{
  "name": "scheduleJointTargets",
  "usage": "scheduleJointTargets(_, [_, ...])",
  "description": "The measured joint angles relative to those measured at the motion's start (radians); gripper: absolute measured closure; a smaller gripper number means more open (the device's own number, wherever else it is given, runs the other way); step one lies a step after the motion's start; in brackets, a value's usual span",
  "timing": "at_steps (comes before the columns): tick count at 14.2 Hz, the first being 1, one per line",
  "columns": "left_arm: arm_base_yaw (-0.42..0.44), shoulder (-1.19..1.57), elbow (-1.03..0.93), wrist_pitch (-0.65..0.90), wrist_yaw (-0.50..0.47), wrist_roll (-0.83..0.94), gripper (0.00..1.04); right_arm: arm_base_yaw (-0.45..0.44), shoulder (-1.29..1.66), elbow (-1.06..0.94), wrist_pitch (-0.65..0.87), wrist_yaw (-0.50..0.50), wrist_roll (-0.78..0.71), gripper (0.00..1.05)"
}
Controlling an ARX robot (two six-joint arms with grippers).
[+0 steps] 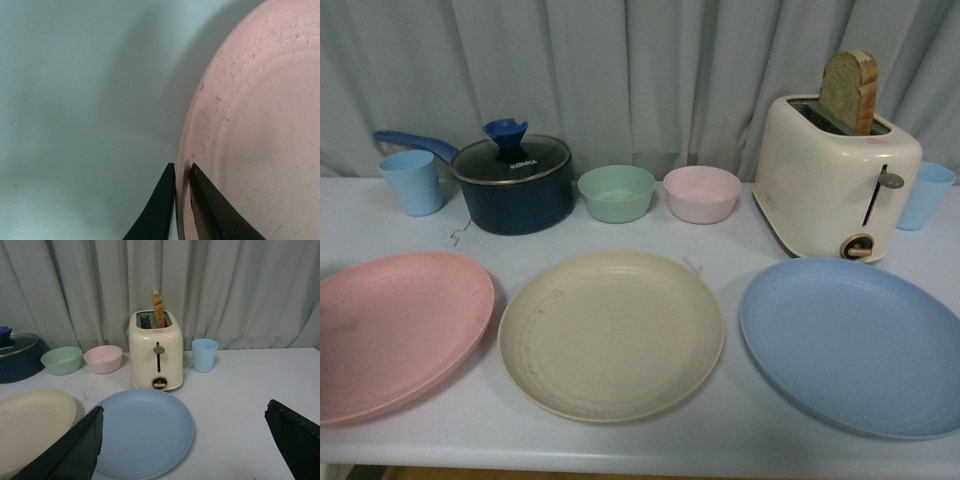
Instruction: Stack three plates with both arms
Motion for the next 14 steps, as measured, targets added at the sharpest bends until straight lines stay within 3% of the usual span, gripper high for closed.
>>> scheduleJointTargets(1, [0.012,-0.020,-0.010,-0.001,0.015,-0.003,1.01,0.000,0.000,0.000,0.000,0.000,0.000,0.06])
scheduleJointTargets(3, [0.047,-0.272,-0.110,-0.022,-0.017,0.022,1.03,0.000,0.000,0.000,0.000,0.000,0.000,0.06])
scheduleJointTargets(5, [-0.003,-0.422,-0.138,-0.030,-0.055,-0.043,1.03,0.000,0.000,0.000,0.000,0.000,0.000,0.06])
scheduleJointTargets(10, [-0.339,-0.587,-0.203,-0.055,-0.196,-0.352,1.03,0.000,0.000,0.000,0.000,0.000,0.000,0.06])
scheduleJointTargets(12, [-0.525,-0.570,-0.218,-0.007,-0.249,-0.477,1.03,0.000,0.000,0.000,0.000,0.000,0.000,0.06])
scheduleJointTargets(14, [-0.618,-0.494,-0.222,0.048,-0.303,-0.528,1.03,0.000,0.000,0.000,0.000,0.000,0.000,0.06])
